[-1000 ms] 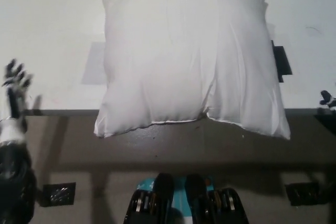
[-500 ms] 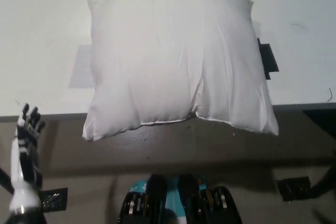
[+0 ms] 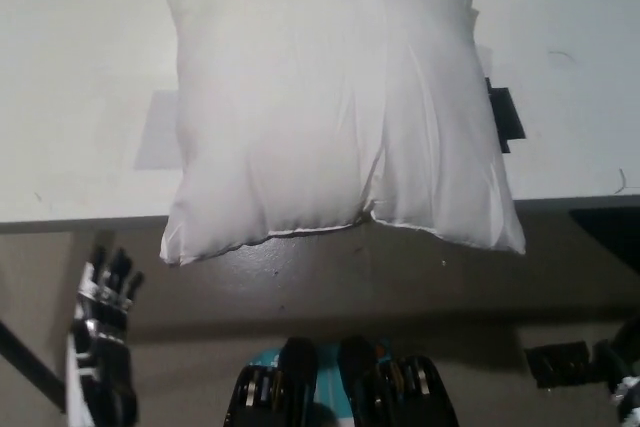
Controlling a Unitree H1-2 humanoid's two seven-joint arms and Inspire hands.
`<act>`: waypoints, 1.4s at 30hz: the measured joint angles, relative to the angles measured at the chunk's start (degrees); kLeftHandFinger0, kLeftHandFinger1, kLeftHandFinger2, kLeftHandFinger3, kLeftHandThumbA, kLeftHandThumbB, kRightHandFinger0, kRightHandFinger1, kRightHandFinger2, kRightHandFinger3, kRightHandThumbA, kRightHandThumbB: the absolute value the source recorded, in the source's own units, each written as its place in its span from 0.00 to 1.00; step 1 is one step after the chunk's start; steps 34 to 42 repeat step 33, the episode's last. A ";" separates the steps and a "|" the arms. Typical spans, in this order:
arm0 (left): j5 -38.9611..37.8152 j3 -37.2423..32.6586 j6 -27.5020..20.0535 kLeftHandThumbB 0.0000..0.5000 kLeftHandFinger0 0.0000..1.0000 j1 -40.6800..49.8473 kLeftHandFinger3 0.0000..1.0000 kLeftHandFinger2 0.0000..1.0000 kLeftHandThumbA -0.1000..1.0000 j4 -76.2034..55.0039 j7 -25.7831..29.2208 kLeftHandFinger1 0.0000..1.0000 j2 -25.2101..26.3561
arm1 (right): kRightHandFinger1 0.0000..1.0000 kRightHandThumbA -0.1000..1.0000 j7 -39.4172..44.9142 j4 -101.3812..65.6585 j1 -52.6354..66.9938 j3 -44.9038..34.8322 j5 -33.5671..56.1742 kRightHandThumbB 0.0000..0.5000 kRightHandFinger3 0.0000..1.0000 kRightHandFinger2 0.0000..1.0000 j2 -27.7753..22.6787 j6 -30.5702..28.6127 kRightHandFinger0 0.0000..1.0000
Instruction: The robot uses both hands to lift the pillow and then drops it on the table
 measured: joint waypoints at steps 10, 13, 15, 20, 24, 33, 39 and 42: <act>0.57 1.84 -0.44 0.37 1.00 -3.26 1.00 1.00 1.00 5.36 -0.50 1.00 3.02 | 1.00 1.00 -1.31 5.31 -5.83 0.07 -2.00 0.43 1.00 1.00 -2.47 0.02 1.00; 1.40 2.28 -0.31 0.40 1.00 -4.99 1.00 1.00 1.00 5.74 -0.45 1.00 3.39 | 1.00 1.00 -1.63 5.55 -6.81 -0.05 -2.49 0.45 1.00 1.00 -3.02 0.02 1.00; 1.95 2.39 -0.30 0.46 1.00 -5.71 1.00 1.00 1.00 6.15 -0.44 1.00 3.43 | 1.00 1.00 -1.81 5.49 -6.98 -0.03 -2.79 0.45 1.00 1.00 -3.44 0.03 1.00; 3.68 2.57 -0.22 0.40 1.00 -5.77 1.00 1.00 1.00 6.29 -0.36 1.00 3.47 | 1.00 1.00 -1.86 4.84 -6.40 0.16 -2.93 0.45 1.00 1.00 -3.80 0.39 1.00; 5.24 2.77 -0.22 0.42 1.00 -5.70 1.00 1.00 1.00 6.29 -0.33 1.00 3.45 | 1.00 1.00 -1.89 4.06 -6.14 0.21 -3.17 0.45 1.00 1.00 -3.82 0.56 1.00; 7.57 3.12 -0.30 0.38 1.00 -5.68 1.00 1.00 1.00 6.25 -0.34 1.00 3.44 | 1.00 1.00 -1.91 3.14 -5.72 0.22 -3.30 0.43 1.00 1.00 -3.84 0.80 1.00; 7.57 3.12 -0.30 0.38 1.00 -5.68 1.00 1.00 1.00 6.25 -0.34 1.00 3.44 | 1.00 1.00 -1.91 3.14 -5.72 0.22 -3.30 0.43 1.00 1.00 -3.84 0.80 1.00; 7.57 3.12 -0.30 0.38 1.00 -5.68 1.00 1.00 1.00 6.25 -0.34 1.00 3.44 | 1.00 1.00 -1.91 3.14 -5.72 0.22 -3.30 0.43 1.00 1.00 -3.84 0.80 1.00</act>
